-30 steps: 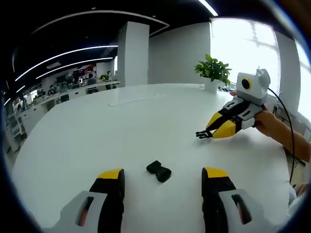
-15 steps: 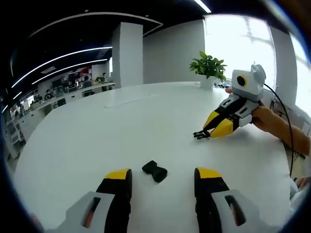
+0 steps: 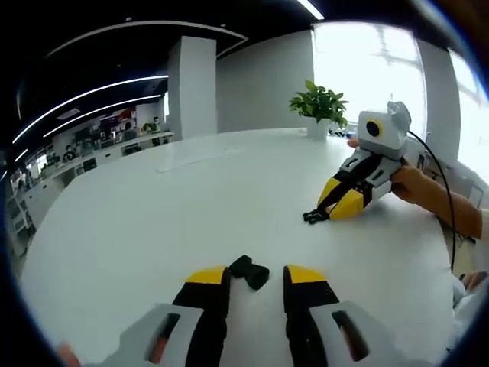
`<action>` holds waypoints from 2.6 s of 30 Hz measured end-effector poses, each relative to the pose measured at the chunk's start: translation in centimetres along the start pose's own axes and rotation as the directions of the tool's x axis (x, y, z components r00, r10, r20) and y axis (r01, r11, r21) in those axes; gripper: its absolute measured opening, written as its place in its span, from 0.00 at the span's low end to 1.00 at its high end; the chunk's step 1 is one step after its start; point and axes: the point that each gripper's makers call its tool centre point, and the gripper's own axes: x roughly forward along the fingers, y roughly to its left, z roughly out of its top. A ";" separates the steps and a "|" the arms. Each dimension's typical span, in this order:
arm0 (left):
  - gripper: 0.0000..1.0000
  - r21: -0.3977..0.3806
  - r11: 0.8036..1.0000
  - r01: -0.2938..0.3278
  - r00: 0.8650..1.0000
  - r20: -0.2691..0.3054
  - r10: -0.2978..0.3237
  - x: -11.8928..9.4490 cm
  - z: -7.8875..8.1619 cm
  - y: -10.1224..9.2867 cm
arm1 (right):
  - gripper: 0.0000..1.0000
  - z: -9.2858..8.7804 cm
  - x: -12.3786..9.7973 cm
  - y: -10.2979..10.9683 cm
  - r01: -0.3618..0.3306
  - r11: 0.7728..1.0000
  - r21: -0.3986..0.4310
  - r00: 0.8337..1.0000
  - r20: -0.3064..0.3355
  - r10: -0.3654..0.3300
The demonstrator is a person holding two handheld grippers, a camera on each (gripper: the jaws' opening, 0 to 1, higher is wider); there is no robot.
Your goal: Snap the two parts of the plastic buckle together until the buckle closes and remains connected.
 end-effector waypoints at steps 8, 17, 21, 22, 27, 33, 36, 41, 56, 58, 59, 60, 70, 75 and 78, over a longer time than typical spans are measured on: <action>0.20 0.013 1.000 0.005 1.000 -0.005 -0.005 -0.3 0.1 0.0 | 0.11 -0.1 -0.1 0.6 -0.011 1.000 -0.003 1.000 0.000 0.011; 0.20 0.038 0.999 0.032 0.999 -0.006 -0.032 -0.5 0.1 -0.4 | 0.11 -0.1 -0.1 1.2 -0.028 1.000 -0.006 1.000 0.001 0.028; 0.20 0.065 0.996 0.059 0.998 -0.017 -0.058 -0.6 0.1 -0.7 | 0.11 0.0 -0.1 1.6 -0.048 0.999 -0.004 0.999 0.007 0.048; 0.20 0.069 0.996 0.061 0.998 -0.018 -0.060 -0.7 0.1 -0.8 | 0.11 -0.1 -0.1 1.8 -0.055 0.998 -0.003 0.998 0.009 0.055; 0.20 0.077 0.993 0.085 0.996 -0.027 -0.084 -0.9 -0.1 -1.0 | 0.11 -0.2 -0.3 1.9 -0.056 0.998 -0.014 0.998 0.002 0.056; 0.20 0.100 0.987 0.125 0.992 -0.029 -0.122 -1.1 -0.1 -1.3 | 0.11 -0.2 -0.5 2.2 -0.067 0.998 -0.020 0.998 0.003 0.067; 0.20 0.100 0.980 0.173 0.985 -0.036 -0.170 -1.3 -0.4 -1.6 | 0.11 -0.1 -0.6 2.4 -0.091 0.996 -0.022 0.996 0.009 0.091; 0.20 0.125 0.963 0.238 0.971 -0.043 -0.235 -1.8 -0.5 -1.5 | 0.11 -0.4 -0.6 3.1 -0.137 0.990 -0.044 0.991 -0.006 0.137; 0.20 0.131 0.921 0.368 0.930 -0.061 -0.363 -3.3 -1.0 -3.2 | 0.11 -0.2 -0.5 4.5 -0.219 0.969 -0.113 0.976 -0.039 0.216; 0.20 0.126 0.914 0.387 0.922 -0.063 -0.382 -3.4 -1.1 -3.5 | 0.11 -0.3 -0.6 4.5 -0.226 0.968 -0.108 0.974 -0.039 0.223; 0.20 0.129 0.911 0.392 0.920 -0.068 -0.386 -3.5 -1.2 -3.6 | 0.11 -0.3 -0.6 4.6 -0.230 0.967 -0.107 0.973 -0.037 0.227; 0.20 0.138 0.907 0.398 0.917 -0.077 -0.391 -3.5 -1.3 -3.8 | 0.11 -0.4 -0.7 4.8 -0.234 0.966 -0.108 0.972 -0.037 0.231; 0.20 0.177 0.873 0.455 0.889 -0.151 -0.433 -3.7 -2.4 -4.8 | 0.11 -0.5 -0.8 5.8 -0.276 0.953 -0.128 0.961 -0.053 0.271; 0.20 0.193 0.863 0.467 0.882 -0.172 -0.439 -4.1 -2.6 -5.2 | 0.11 -0.5 -0.9 5.9 -0.285 0.949 -0.134 0.958 -0.061 0.279; 0.20 0.197 0.859 0.473 0.879 -0.182 -0.442 -4.0 -2.7 -5.1 | 0.11 -0.6 -0.7 6.0 -0.297 0.947 -0.124 0.955 -0.065 0.291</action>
